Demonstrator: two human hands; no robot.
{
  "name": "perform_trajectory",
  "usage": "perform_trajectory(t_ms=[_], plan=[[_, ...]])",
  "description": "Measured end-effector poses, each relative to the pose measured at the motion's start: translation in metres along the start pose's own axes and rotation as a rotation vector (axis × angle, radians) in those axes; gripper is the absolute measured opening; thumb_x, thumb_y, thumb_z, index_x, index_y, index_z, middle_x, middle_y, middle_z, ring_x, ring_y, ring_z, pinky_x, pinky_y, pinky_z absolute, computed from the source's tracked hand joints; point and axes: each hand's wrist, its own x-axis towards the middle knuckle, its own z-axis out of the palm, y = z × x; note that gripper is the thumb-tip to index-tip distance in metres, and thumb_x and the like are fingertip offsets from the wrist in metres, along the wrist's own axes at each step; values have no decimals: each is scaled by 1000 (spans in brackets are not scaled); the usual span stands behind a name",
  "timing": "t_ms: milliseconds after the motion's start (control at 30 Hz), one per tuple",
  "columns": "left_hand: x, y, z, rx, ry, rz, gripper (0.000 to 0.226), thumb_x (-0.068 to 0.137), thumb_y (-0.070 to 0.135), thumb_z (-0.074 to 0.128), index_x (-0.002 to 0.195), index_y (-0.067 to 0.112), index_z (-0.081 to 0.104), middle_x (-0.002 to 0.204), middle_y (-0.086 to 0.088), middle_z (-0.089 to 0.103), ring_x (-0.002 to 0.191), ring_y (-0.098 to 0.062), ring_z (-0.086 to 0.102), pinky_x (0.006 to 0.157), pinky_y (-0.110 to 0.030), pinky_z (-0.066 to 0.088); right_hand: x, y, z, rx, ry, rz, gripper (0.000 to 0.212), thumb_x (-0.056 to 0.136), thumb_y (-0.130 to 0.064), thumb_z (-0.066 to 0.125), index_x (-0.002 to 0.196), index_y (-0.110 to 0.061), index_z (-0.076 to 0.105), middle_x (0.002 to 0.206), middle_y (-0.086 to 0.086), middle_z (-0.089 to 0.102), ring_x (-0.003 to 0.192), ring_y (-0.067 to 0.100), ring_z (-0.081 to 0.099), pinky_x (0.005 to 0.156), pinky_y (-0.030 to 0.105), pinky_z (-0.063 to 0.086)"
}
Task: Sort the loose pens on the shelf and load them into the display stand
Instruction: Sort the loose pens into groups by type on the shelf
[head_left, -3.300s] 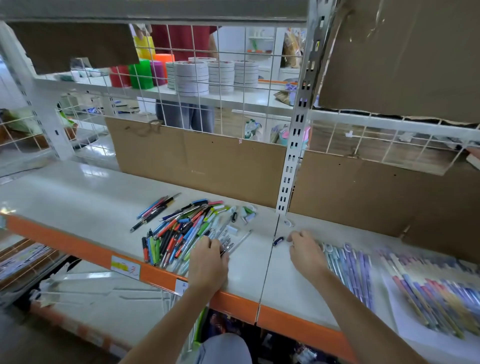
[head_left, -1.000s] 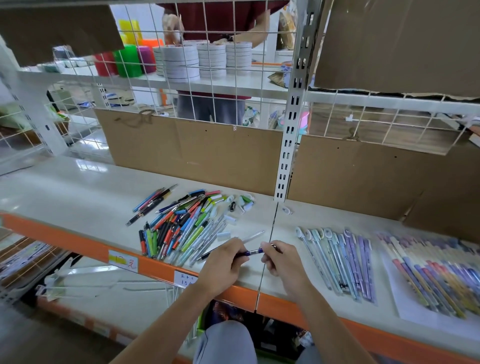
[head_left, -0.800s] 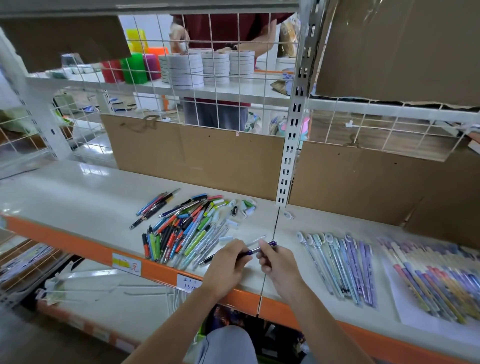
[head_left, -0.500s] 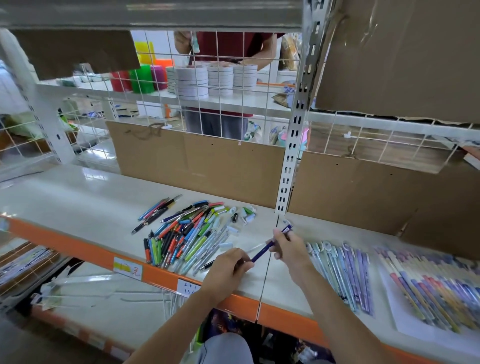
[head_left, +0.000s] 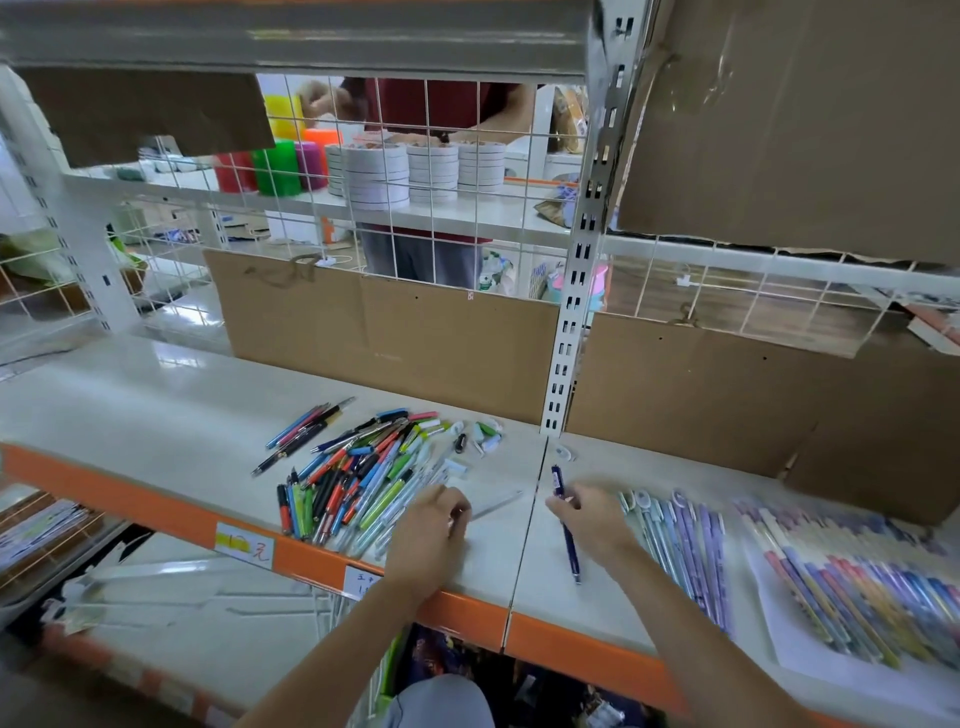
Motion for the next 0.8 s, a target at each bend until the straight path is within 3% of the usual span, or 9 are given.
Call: perform_trajectory(t_ms=[67, 167, 267, 333, 500, 567, 700, 800], plan=[[5, -8, -3, 78, 97, -23, 12, 94, 17, 50, 99, 16, 61, 102, 3, 51, 95, -13, 49, 82, -24, 43, 3, 9, -5, -198, -21, 19, 13, 93, -18, 52, 82, -12, 49, 67, -3, 43, 66, 15, 45, 52, 24, 28], [9, -19, -4, 186, 92, -72, 25, 96, 17, 45, 118, 17, 57, 116, 2, 51, 109, -15, 41, 95, -27, 34, 11, 20, -7, -428, -32, 56, 19, 90, -7, 46, 72, -14, 44, 69, -1, 42, 81, 25, 56, 59, 28, 33], [8, -21, -1, 240, 54, -123, 31, 99, 23, 38, 126, 20, 52, 120, 3, 51, 112, -15, 40, 95, -27, 32, 13, 15, -8, -581, 49, 48, 21, 91, -1, 41, 107, -8, 53, 111, 9, 51, 107, 30, 56, 77, 29, 41], [8, -20, 1, 274, 42, -118, 32, 99, 26, 36, 126, 22, 53, 118, 3, 50, 110, -14, 40, 94, -27, 31, 14, 4, -3, -591, 59, -10, 30, 91, 0, 38, 119, -8, 49, 123, 10, 47, 110, 30, 53, 81, 31, 42], [6, -14, 2, 295, 37, -97, 30, 96, 45, 41, 108, 24, 59, 104, 6, 47, 100, -11, 40, 90, -25, 33, 30, -27, 34, -524, -18, -197, 23, 98, -15, 39, 115, -13, 54, 119, 5, 52, 104, 24, 55, 75, 29, 40], [3, -13, 2, 295, 42, -79, 32, 94, 48, 43, 106, 24, 60, 102, 6, 48, 99, -11, 41, 91, -25, 33, 41, -39, 51, -473, -28, -245, 24, 98, -20, 42, 115, -11, 56, 119, 5, 52, 106, 23, 53, 80, 30, 41], [2, -14, 0, 273, 59, -61, 28, 95, 43, 44, 104, 21, 59, 102, 5, 51, 97, -12, 43, 92, -27, 36, 68, -58, 79, -388, -29, -309, 26, 97, -18, 47, 117, -4, 57, 122, 12, 51, 110, 28, 52, 89, 32, 40], [2, -15, 0, 236, 89, -34, 21, 96, 35, 46, 101, 19, 58, 99, 4, 52, 93, -13, 45, 88, -26, 38, 83, -61, 89, -464, -48, -334, 25, 95, -11, 47, 113, -2, 61, 119, 15, 52, 109, 31, 53, 88, 33, 41]])
